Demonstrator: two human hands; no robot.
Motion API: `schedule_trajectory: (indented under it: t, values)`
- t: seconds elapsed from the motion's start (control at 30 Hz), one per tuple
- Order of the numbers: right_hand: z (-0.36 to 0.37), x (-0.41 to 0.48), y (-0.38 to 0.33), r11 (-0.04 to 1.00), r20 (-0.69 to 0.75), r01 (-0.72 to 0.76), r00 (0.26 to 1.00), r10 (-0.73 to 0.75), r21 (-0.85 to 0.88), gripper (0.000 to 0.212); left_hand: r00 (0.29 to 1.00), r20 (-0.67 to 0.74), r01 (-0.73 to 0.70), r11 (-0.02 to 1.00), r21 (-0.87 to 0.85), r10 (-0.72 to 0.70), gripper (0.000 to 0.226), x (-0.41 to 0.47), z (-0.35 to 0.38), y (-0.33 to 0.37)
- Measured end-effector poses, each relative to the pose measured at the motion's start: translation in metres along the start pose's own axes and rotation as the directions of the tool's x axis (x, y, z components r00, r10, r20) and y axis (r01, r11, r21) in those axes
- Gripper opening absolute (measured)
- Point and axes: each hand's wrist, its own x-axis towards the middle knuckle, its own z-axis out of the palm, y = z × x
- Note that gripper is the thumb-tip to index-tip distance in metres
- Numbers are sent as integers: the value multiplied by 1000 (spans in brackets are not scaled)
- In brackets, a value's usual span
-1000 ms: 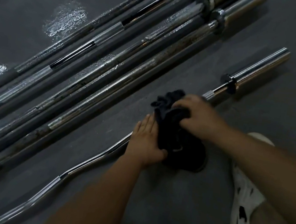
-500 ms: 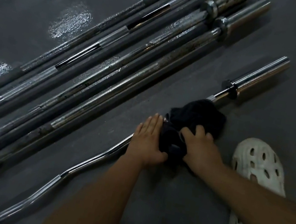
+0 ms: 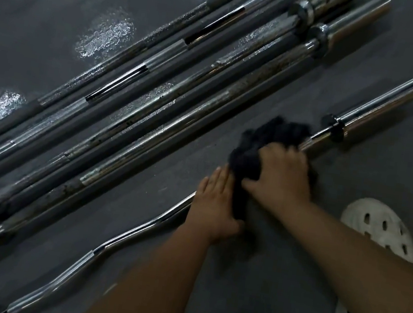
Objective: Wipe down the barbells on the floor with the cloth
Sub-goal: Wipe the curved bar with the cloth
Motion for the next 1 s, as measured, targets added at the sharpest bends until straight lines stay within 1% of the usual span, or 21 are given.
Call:
schedule_trajectory:
  t: [0.03, 0.07, 0.1, 0.17, 0.2, 0.23, 0.3, 0.33, 0.4, 0.47, 0.5, 0.57, 0.63, 0.67, 0.7, 0.73, 0.8, 0.87, 0.9, 0.93, 1.0]
  values:
    - [-1, -1, -4, 993, 53, 118, 991, -119, 31, 55, 1000, -4, -7, 1000, -1, 7, 111, 1, -1, -1]
    - [-9, 3, 0, 980, 83, 175, 980, -183, 96, 54, 1000, 7, -13, 1000, 0, 13, 110, 1, -3, -2]
    - [-17, 11, 9, 968, 98, 172, 977, -192, 181, 60, 1000, 15, -12, 1000, 3, 12, 111, 2, -3, -2]
    - [-32, 29, 37, 961, 42, 24, 998, -37, 275, 81, 1000, -7, -5, 1000, 5, 5, 115, 0, -1, -1]
    - [-35, 34, 51, 965, -14, -86, 996, 92, 247, 84, 1000, -23, -2, 1000, -3, 2, 117, -1, -1, 1]
    - [-32, 31, 58, 962, -51, -189, 978, 203, 197, 79, 1000, -31, -1, 1000, -11, 1, 119, -1, 0, 2]
    - [-14, 14, 51, 950, -56, -249, 963, 263, 187, 65, 1000, -15, 5, 1000, -9, -6, 119, -1, 0, 3]
    - [-2, 2, 41, 951, -17, -209, 976, 219, 227, 59, 1000, -3, 6, 1000, -7, -6, 117, 0, 0, 2]
    - [8, -16, 20, 964, 128, -18, 992, -17, 267, 50, 1000, -12, 3, 1000, -8, -3, 108, 1, -1, 0]
    - [-5, -13, 20, 937, 286, 113, 934, -214, 331, 50, 1000, -14, -8, 1000, 21, 8, 98, 3, -1, -1]
    - [-15, -3, 29, 934, 289, 119, 931, -223, 336, 53, 1000, -18, -13, 1000, 26, 13, 101, 3, -1, -1]
    - [-33, 20, 55, 973, 210, -6, 977, -44, 231, 67, 1000, -13, 4, 1000, 6, -4, 111, 3, 1, -1]
    - [-50, 34, 72, 967, 163, -241, 954, 251, -78, 83, 1000, -31, -4, 1000, -9, 3, 119, 1, 3, -2]
    - [-54, 36, 71, 939, 155, -292, 935, 320, -180, 93, 1000, -27, -11, 1000, -9, 11, 120, 0, 3, -2]
    - [-53, 34, 66, 937, 162, -290, 933, 323, -195, 103, 1000, -16, -13, 1000, -11, 13, 120, 0, 2, -2]
    - [-47, 32, 59, 955, 180, -260, 942, 283, -140, 108, 1000, -7, -11, 1000, -13, 10, 120, -1, 1, -2]
    - [-32, 31, 53, 979, 86, -201, 977, 197, 40, 95, 1000, -1, -8, 1000, -10, 8, 120, -1, 0, -3]
    - [-20, 31, 47, 967, -97, -200, 971, 216, 158, 68, 1000, 5, -13, 1000, -16, 13, 120, -1, -1, -3]
    - [-17, 29, 40, 961, -137, -206, 963, 232, 184, 60, 1000, 12, -14, 1000, -15, 15, 120, -1, 0, -3]
    - [-16, 25, 31, 964, -121, -187, 970, 212, 190, 55, 1000, 20, -13, 1000, -12, 13, 120, -1, -1, -2]
    - [-15, 15, 17, 975, -19, -59, 998, 64, 212, 50, 999, 33, -9, 1000, -16, 10, 119, -1, -2, -3]
